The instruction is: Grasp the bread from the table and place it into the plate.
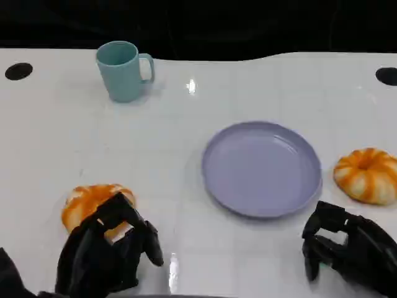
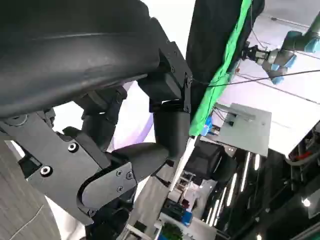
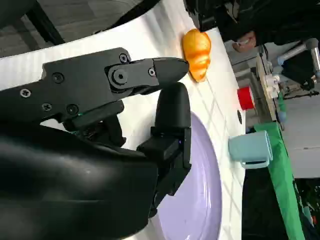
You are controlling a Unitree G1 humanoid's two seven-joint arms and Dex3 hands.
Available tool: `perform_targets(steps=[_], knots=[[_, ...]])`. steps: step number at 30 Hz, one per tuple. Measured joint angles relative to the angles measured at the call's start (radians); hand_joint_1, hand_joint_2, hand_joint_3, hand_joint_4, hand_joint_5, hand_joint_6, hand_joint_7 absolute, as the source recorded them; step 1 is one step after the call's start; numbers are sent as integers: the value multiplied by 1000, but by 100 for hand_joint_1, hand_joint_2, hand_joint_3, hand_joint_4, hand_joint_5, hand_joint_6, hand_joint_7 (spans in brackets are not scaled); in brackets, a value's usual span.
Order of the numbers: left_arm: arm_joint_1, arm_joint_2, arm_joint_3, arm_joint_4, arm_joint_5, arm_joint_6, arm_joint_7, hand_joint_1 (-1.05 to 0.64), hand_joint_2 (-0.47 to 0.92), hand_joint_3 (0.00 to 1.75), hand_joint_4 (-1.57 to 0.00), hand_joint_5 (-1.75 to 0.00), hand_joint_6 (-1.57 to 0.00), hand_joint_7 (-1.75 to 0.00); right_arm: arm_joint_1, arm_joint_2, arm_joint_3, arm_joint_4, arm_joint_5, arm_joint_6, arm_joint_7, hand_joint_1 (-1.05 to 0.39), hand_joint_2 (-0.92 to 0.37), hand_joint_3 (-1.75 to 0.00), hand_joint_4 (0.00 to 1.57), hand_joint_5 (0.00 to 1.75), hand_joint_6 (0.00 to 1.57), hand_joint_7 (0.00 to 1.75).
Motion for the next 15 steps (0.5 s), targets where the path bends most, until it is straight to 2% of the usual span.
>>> perform_targets(steps=[2,5,8,10,15], knots=[[-1,0,0,0,2,0,0,-36,39,119,-81,-171,-77,-154,0,0,0,-2,0,2,-3,-61,-92,-19,72,175,66,153],[-3,0,0,1,5,-1,0,-39,47,102,-79,-170,-75,-153,0,0,0,-7,0,10,-5,-60,-92,-20,72,175,65,152],[-4,0,0,1,5,-1,-3,-39,49,96,-80,-169,-74,-152,3,0,1,-18,-4,19,-12,-60,-92,-20,72,175,66,152],[-4,0,0,4,5,-5,-9,-39,50,96,-80,-169,-74,-153,8,0,2,-27,-7,23,-19,-60,-92,-20,71,175,66,153],[-5,0,-1,7,10,-21,-10,-38,44,111,-79,-168,-76,-150,23,0,2,-62,-8,55,-33,-59,-92,-19,71,175,65,152]])
